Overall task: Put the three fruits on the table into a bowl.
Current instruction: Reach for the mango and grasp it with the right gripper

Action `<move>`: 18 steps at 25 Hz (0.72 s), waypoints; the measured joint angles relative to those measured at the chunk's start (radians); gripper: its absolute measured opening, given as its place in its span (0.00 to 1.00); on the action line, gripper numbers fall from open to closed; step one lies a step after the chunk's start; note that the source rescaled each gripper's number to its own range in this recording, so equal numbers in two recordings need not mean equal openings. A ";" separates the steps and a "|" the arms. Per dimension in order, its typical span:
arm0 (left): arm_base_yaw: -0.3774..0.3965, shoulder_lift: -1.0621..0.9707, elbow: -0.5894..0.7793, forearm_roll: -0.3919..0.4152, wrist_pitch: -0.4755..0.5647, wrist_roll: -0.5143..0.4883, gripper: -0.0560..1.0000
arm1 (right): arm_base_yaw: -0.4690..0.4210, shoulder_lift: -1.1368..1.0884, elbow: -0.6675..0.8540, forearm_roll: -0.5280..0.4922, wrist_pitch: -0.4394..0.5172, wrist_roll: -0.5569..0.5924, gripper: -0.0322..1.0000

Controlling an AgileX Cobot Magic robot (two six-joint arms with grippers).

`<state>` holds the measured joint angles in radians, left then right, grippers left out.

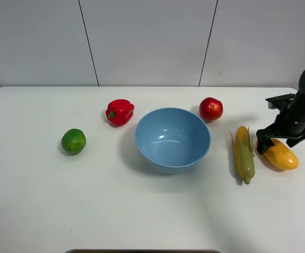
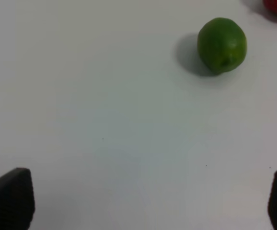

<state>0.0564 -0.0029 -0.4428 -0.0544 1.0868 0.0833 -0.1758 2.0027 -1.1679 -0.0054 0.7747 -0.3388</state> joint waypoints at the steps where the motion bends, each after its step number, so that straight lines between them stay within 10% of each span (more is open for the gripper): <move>1: 0.000 0.000 0.000 0.000 0.000 0.000 1.00 | 0.000 0.000 0.000 0.000 -0.001 0.000 0.79; 13: 0.000 0.000 0.000 0.000 0.000 0.000 1.00 | 0.000 0.008 0.000 -0.001 -0.002 0.000 0.76; 18: 0.000 0.000 0.000 0.000 0.000 0.000 1.00 | 0.000 0.047 0.000 0.005 0.002 0.010 0.59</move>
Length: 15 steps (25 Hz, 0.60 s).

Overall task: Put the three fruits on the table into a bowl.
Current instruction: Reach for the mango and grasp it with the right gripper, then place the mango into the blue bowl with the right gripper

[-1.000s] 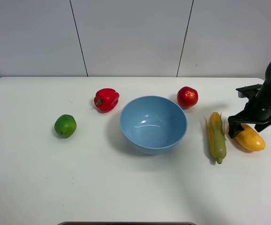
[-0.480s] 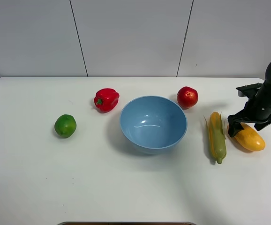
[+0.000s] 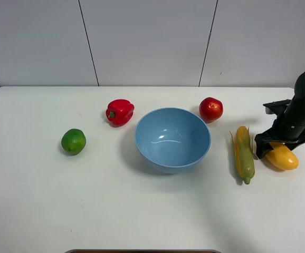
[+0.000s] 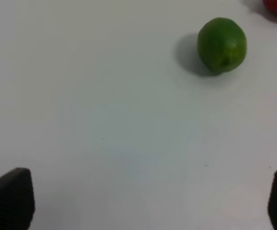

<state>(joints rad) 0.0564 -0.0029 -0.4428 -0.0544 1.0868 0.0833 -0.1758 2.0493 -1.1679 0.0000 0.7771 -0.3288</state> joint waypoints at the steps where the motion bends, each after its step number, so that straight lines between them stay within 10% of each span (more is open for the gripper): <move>1: 0.000 0.000 0.000 0.000 0.000 0.000 1.00 | 0.000 0.000 0.000 -0.005 0.000 0.002 0.53; 8: 0.000 0.000 0.000 0.000 0.000 0.000 1.00 | 0.000 0.002 0.000 -0.005 -0.005 0.008 0.03; 15: 0.000 0.000 0.000 0.000 0.000 0.000 1.00 | 0.000 0.002 0.000 -0.005 -0.007 0.008 0.03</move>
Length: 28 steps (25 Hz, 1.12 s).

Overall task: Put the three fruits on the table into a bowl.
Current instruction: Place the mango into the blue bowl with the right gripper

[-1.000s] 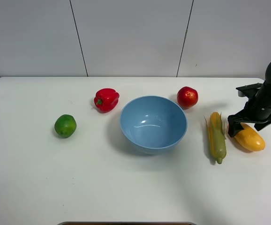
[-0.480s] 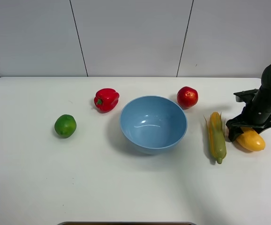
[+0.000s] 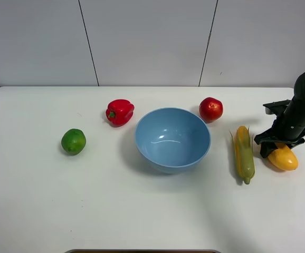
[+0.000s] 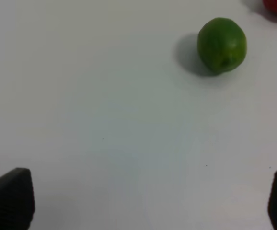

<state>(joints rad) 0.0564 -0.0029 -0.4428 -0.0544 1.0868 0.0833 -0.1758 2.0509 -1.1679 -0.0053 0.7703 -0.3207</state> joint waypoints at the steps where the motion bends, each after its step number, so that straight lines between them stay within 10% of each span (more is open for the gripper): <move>1: 0.000 0.000 0.000 0.000 0.000 0.000 1.00 | 0.000 0.000 0.000 0.000 0.000 0.000 0.03; 28: 0.000 0.000 0.000 0.000 0.000 0.000 1.00 | 0.000 -0.259 0.000 0.102 0.012 0.027 0.03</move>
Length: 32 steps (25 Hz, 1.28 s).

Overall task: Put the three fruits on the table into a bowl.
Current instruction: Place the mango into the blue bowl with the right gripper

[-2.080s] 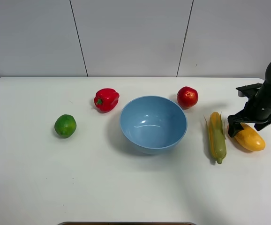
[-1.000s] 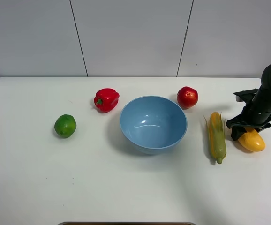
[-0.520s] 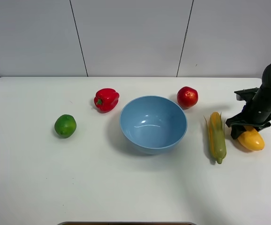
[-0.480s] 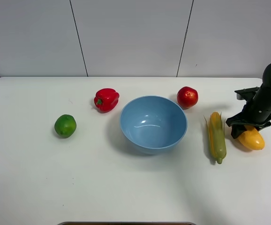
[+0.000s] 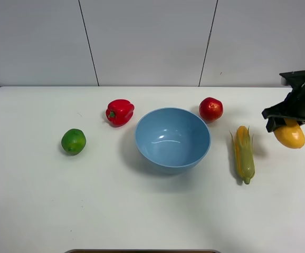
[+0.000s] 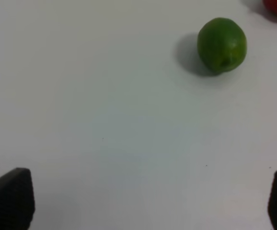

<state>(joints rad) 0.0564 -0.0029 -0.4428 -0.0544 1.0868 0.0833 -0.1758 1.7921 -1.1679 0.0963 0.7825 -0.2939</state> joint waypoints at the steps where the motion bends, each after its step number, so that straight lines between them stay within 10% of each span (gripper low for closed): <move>1: 0.000 0.000 0.000 0.000 0.000 0.000 1.00 | 0.001 -0.025 0.000 0.019 0.002 0.000 0.03; 32: 0.000 0.000 0.000 0.000 0.000 0.000 1.00 | 0.721 0.014 -0.170 0.113 -0.090 0.015 0.03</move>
<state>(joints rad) 0.0564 -0.0029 -0.4428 -0.0544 1.0868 0.0833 0.5455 1.8057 -1.3384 0.2091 0.6930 -0.2789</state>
